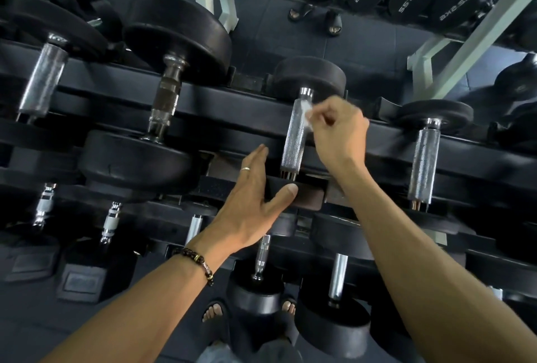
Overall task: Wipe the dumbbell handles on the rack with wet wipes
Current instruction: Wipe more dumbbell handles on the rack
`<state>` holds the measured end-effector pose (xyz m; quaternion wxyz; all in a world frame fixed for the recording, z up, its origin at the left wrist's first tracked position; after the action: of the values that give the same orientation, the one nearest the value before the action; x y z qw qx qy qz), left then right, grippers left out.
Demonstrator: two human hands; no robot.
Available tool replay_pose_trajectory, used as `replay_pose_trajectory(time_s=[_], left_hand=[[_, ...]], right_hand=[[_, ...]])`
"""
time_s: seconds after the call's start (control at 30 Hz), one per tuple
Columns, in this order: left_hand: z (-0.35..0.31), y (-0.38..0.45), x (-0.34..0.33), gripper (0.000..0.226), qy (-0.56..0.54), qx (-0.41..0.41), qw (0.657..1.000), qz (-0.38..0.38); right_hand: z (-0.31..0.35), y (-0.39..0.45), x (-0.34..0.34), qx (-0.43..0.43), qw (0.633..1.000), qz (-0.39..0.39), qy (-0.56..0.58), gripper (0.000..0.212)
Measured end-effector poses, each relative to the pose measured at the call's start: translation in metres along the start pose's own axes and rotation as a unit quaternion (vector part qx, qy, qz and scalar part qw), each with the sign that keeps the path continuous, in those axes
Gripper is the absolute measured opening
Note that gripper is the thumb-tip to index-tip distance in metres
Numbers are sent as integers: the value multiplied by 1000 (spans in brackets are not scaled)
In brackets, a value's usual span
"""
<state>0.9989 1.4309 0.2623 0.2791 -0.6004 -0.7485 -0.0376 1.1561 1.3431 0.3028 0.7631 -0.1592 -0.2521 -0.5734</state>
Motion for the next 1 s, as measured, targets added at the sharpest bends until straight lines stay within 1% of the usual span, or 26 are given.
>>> replay_pose_trajectory(time_s=[0.07, 0.1, 0.13, 0.17, 0.27, 0.3, 0.33, 0.43, 0.5, 0.53, 0.57, 0.63, 0.67, 0.7, 0.8, 0.83, 0.9, 0.93, 1.0], left_hand=[[1, 1, 0, 84, 0, 2, 1000, 2], [2, 1, 0, 84, 0, 3, 1000, 1], [2, 1, 0, 84, 0, 4, 1000, -1], [2, 1, -1, 84, 0, 2, 1000, -3], [1, 1, 0, 85, 5, 0, 1000, -4], [1, 1, 0, 85, 4, 0, 1000, -6], [1, 1, 0, 85, 2, 1, 1000, -6], [1, 0, 0, 85, -1, -1, 1000, 4], [1, 0, 0, 85, 0, 2, 1000, 5], [0, 0, 0, 85, 0, 1, 1000, 3], [1, 0, 0, 85, -1, 0, 1000, 0], [0, 1, 1, 86, 2, -2, 1000, 4], [0, 1, 1, 86, 2, -4, 1000, 10], [0, 1, 1, 85, 1, -4, 1000, 18], [-3, 2, 7, 72, -25, -9, 999, 35], [-6, 3, 11, 62, -48, -25, 998, 28], [-20, 8, 22, 44, -72, -86, 994, -4], [-28, 10, 26, 39, -92, -112, 989, -13], [-43, 15, 32, 29, -157, -115, 981, -17]], right_hand=[[1, 10, -5, -22, 998, -47, 40, 18], [0, 7, -6, -27, 997, -48, 48, 18], [-1, -1, -4, -23, 998, -32, 38, 18], [-3, -14, 0, -12, 1000, 1, 15, 18], [-7, -50, 8, 10, 988, 151, -41, 17], [-8, -52, 9, 13, 983, 175, -47, 16], [-7, -47, 8, 18, 984, 168, -50, 14], [-3, -23, 5, 16, 996, 85, -30, 8], [-5, -19, 3, 2, 997, 73, -20, 7], [-7, -22, 3, -1, 996, 88, -30, 7], [-9, -28, 5, -5, 992, 120, -46, 8], [-13, -40, 8, -29, 976, 204, -71, 9], [-14, -44, 11, -41, 970, 230, -72, 9], [-13, -45, 15, -49, 968, 236, -63, 9], [-2, -44, 28, -51, 983, 178, -10, 9], [1, -46, 31, -46, 986, 158, 15, 10], [9, -54, 36, -40, 990, 123, 64, 12], [12, -57, 37, -37, 989, 114, 82, 13], [18, -62, 34, -25, 986, 123, 107, 12]])
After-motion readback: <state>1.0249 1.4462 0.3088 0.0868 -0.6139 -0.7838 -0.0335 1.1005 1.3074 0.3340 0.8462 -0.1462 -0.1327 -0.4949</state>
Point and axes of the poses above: each hand's wrist, its own y-axis towards the middle knuckle, its own x-axis out of the back of the hand, z = x × y, the point moved 4 cm from there along y, towards the middle knuckle, and after that the axes turned 1 degree about -x, right-handed, at the moved point
